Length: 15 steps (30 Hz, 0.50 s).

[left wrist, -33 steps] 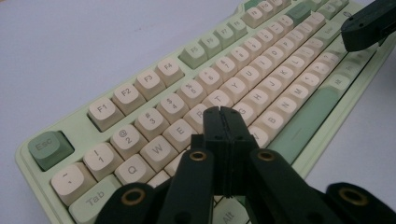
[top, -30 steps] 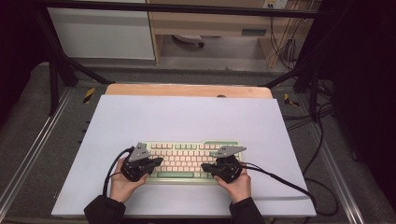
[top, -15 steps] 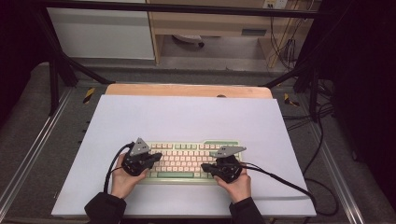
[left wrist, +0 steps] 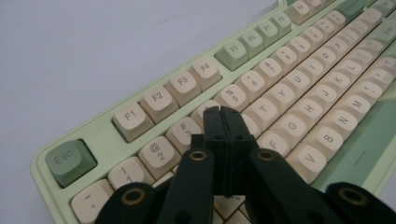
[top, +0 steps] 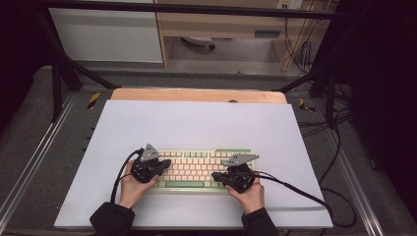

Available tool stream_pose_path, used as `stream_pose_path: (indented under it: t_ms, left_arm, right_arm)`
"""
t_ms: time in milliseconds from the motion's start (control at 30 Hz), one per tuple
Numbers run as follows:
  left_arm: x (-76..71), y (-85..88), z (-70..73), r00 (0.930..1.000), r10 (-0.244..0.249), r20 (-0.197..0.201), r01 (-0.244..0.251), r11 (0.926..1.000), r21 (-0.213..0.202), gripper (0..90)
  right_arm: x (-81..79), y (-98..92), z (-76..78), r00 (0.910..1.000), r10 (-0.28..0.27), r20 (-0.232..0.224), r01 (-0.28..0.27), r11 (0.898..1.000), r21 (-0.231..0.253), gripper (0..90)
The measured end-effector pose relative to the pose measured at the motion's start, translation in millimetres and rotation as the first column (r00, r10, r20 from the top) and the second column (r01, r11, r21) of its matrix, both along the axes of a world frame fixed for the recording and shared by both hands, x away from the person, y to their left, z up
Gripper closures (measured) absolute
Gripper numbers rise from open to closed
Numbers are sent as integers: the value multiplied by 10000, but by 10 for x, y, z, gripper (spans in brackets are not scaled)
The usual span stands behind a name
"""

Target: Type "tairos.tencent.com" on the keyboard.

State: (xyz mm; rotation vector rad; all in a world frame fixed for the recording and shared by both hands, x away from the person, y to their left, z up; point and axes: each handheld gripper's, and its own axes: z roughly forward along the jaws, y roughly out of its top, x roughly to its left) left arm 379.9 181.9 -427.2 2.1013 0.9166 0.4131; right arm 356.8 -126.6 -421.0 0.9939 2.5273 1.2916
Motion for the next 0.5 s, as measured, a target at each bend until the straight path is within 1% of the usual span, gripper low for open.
stream_pose_path:
  t_ms: [233, 300, 500]
  left_arm:
    - [-3, -17, -23, 10000, -77, 12, 77, 10000, 40, 896]
    - [3, -21, -37, 10000, -89, -42, 90, 9999, 116, 896]
    - [-16, -13, -31, 9999, -132, 6, 132, 9999, 14, 896]
  right_arm:
    - [0, -3, 2, 10000, 14, 56, -14, 10000, 5, 900]
    - [1, -2, 1, 10000, 17, 45, -16, 10000, -11, 900]
    - [0, -2, 1, 10000, 26, 24, -26, 10000, 3, 900]
